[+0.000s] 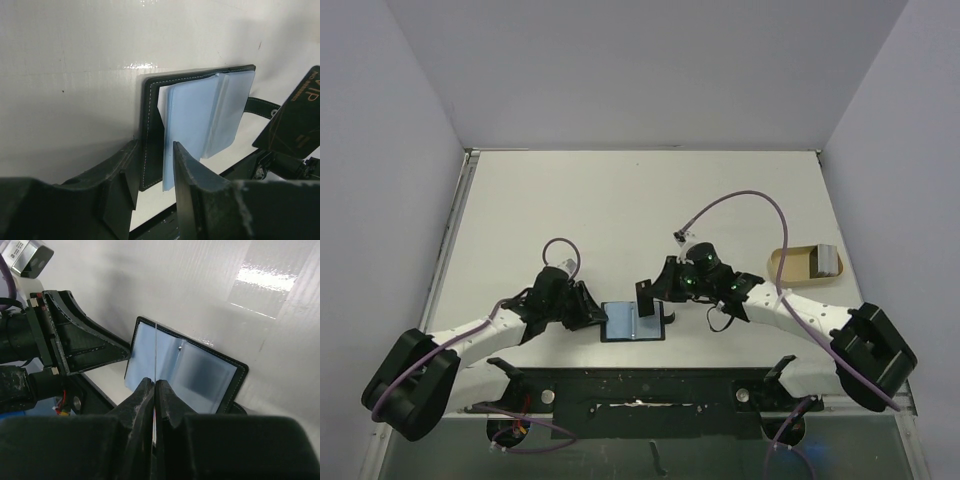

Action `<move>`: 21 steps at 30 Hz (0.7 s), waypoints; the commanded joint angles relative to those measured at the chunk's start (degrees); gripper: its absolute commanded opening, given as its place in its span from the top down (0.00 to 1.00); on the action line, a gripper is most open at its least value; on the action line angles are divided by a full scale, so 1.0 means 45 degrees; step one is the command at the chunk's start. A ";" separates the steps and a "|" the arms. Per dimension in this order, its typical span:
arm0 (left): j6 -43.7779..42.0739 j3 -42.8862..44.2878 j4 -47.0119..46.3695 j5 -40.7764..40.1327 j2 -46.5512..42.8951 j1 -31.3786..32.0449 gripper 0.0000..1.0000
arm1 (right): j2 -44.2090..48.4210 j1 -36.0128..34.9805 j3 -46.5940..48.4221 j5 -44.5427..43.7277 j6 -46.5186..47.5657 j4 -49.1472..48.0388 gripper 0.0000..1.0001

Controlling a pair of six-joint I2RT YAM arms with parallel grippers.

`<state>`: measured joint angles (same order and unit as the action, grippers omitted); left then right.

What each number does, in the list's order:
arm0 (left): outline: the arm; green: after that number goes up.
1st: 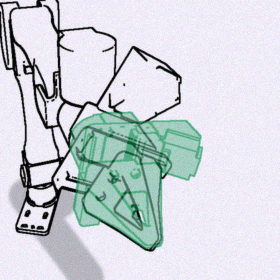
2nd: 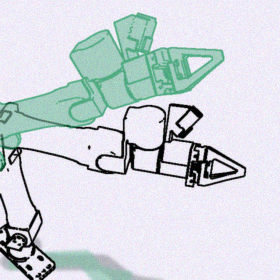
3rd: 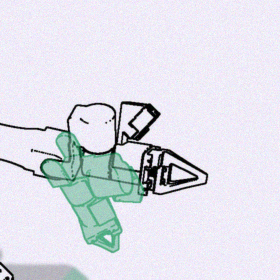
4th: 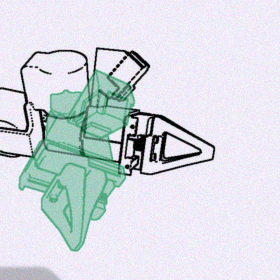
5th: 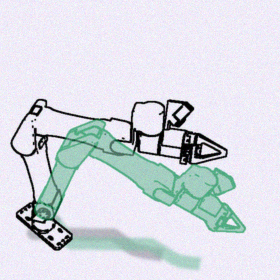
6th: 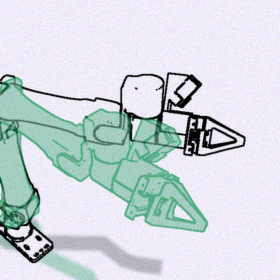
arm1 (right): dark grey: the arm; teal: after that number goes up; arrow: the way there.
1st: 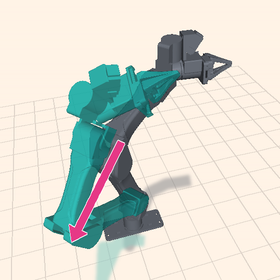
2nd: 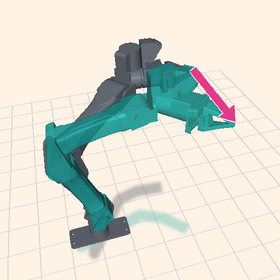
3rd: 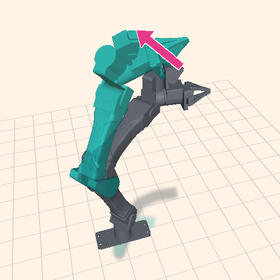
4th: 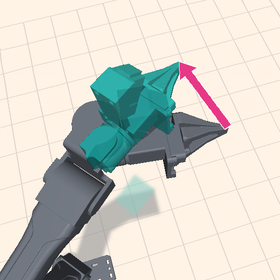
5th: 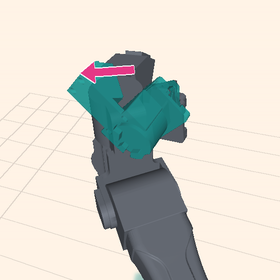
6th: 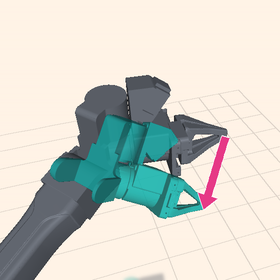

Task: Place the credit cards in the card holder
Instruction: Insert the credit card into the card holder.

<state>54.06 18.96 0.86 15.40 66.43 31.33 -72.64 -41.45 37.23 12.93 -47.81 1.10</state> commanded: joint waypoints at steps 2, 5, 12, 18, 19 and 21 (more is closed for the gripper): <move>0.0285 -0.0224 -0.1312 0.0337 0.0291 0.0017 0.75 | -0.0717 -0.0263 -0.0334 0.0311 -0.1130 -0.2314 1.00; 0.0278 -0.0236 -0.1291 0.0256 0.0296 0.0054 0.82 | -0.1099 -0.0290 -0.0547 0.0496 -0.1328 -0.2689 1.00; 0.0348 -0.0462 -0.1474 0.0152 0.0331 0.0083 0.98 | -0.2024 -0.0281 -0.1186 0.0983 -0.1883 -0.3610 1.00; 0.0398 -0.0514 -0.1500 0.0157 0.0348 0.0095 1.00 | -0.2542 -0.0271 -0.1504 0.1112 -0.2168 -0.4109 0.98; 0.0416 -0.0536 -0.1510 0.0143 0.0312 0.0104 1.00 | -0.2590 -0.0277 -0.1533 0.1111 -0.2183 -0.4102 0.98; 0.0456 -0.0575 -0.1538 0.0123 0.0244 0.0109 1.00 | -0.2710 -0.0278 -0.1560 0.1083 -0.2169 -0.4093 0.97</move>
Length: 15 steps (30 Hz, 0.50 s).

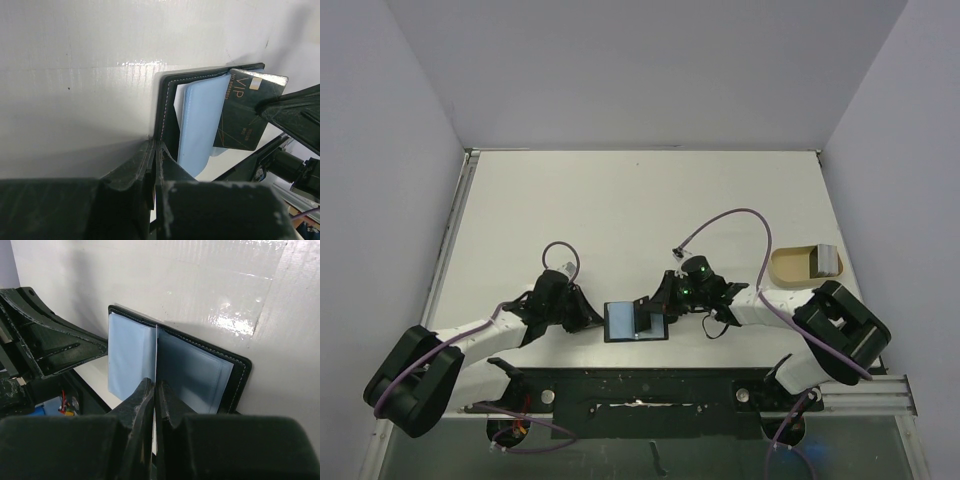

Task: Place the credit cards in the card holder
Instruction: Insert the credit card into the card holder.

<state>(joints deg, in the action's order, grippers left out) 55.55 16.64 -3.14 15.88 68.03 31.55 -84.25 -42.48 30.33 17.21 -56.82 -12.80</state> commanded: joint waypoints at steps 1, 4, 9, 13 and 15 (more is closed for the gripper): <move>0.0135 -0.0075 -0.0668 0.0007 -0.0136 0.0073 1.00 | -0.0203 -0.0052 -0.0021 0.0171 -0.0177 -0.1036 0.97; 0.0154 -0.0071 -0.0670 0.0006 -0.0137 0.0068 1.00 | -0.0380 -0.0052 -0.0091 0.0332 -0.0238 -0.1299 0.96; 0.0156 -0.0066 -0.0670 0.0006 -0.0125 0.0080 1.00 | -0.0466 -0.0048 -0.0281 0.0722 -0.0518 -0.1968 0.97; 0.0194 -0.0085 -0.0669 -0.0003 -0.0132 0.0115 1.00 | -0.0522 -0.0052 -0.0275 0.0807 -0.0630 -0.2099 0.97; 0.0224 -0.0095 -0.0654 -0.0020 -0.0137 0.0114 1.00 | -0.0578 -0.0043 -0.0284 0.0869 -0.0700 -0.2150 0.97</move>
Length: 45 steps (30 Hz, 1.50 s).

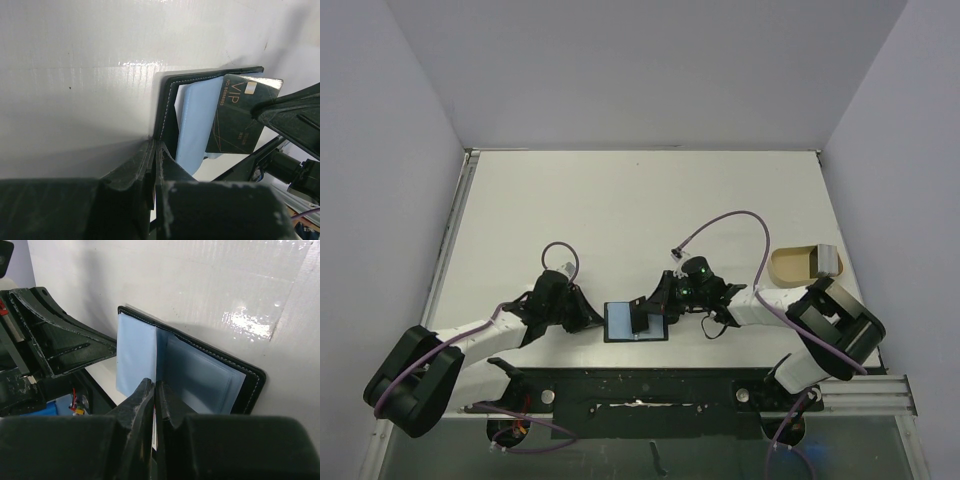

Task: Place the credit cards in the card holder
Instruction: Insert the credit card into the card holder.

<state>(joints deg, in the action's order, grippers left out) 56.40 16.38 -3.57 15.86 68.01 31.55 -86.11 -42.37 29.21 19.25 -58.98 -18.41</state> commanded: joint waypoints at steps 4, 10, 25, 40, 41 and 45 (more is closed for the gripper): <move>0.0062 -0.0047 -0.0534 -0.0064 -0.0129 0.0153 1.00 | -0.0067 -0.0062 -0.0086 0.0383 -0.0331 -0.0797 0.97; 0.0122 -0.0019 -0.0453 -0.0126 -0.0132 0.0200 1.00 | -0.0139 -0.0055 -0.0104 -0.0035 -0.0257 -0.0161 0.96; 0.0180 0.0011 -0.0228 -0.0301 -0.0054 0.0234 1.00 | 0.0178 -0.0128 -0.0183 -0.0851 0.0075 0.1155 0.84; 0.0426 -0.0070 -0.0282 -0.0287 -0.0195 0.0335 1.00 | -0.0179 -0.0579 -0.0094 -0.0787 -0.0135 0.1001 0.91; 0.0456 -0.0098 -0.0297 -0.0348 -0.0250 0.0350 1.00 | -0.0240 -0.0620 -0.0062 -0.0747 -0.0179 0.0940 0.91; 0.0481 -0.0144 -0.0280 -0.0343 -0.0289 0.0357 1.00 | -0.0460 -0.0701 0.0051 -0.0850 -0.0258 0.0802 0.91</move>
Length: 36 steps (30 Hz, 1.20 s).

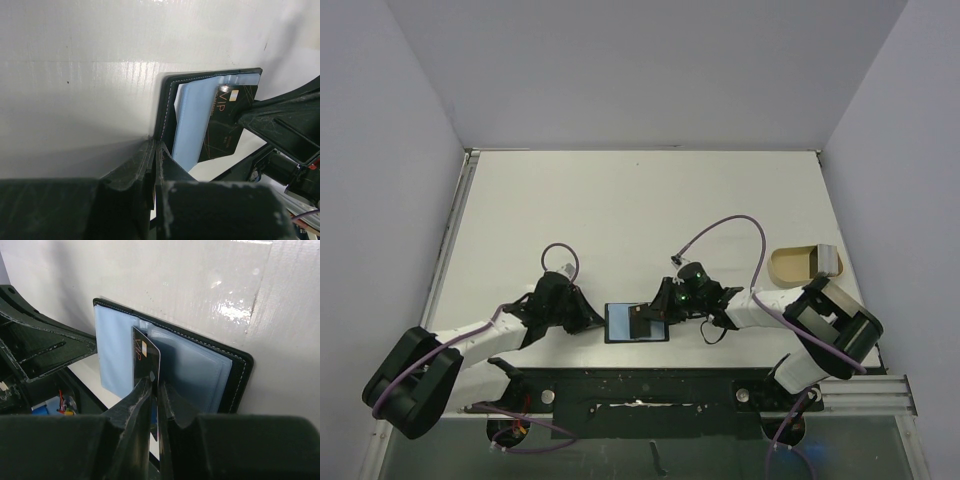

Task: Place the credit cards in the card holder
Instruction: Insert the credit card into the card holder.

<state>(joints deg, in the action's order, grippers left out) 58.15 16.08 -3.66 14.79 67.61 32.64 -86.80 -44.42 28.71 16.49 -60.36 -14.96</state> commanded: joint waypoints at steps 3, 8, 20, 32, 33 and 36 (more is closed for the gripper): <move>0.0180 -0.0129 -0.0261 -0.0128 -0.0336 0.0183 1.00 | -0.0450 -0.0279 0.0202 -0.0090 -0.0067 -0.0369 0.90; 0.0300 -0.0203 -0.0150 -0.0221 -0.0611 0.0222 1.00 | -0.0370 -0.0304 0.0221 -0.0518 -0.0171 -0.0633 0.92; 0.0452 -0.0291 -0.0192 -0.0563 -0.0595 0.0334 1.00 | -0.1212 -0.0509 0.0398 -0.0599 -0.0519 -0.1777 0.96; 0.0335 0.0065 -0.0002 -0.1014 -0.0481 0.0290 1.00 | -0.0945 -0.0483 0.2299 -0.1715 0.1366 0.2540 0.72; 0.0339 0.0046 -0.0065 -0.0985 -0.0476 0.0317 1.00 | -0.0710 -0.0485 0.2310 -0.1961 0.1438 0.2958 0.70; 0.0339 -0.0005 -0.0181 -0.0960 -0.0531 0.0297 1.00 | 0.0021 -0.0540 0.2283 -0.2526 0.1592 0.3670 0.65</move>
<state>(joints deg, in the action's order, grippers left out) 59.96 14.83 -3.33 11.84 65.17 33.74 -91.39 -46.33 38.15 11.73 -56.82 -8.03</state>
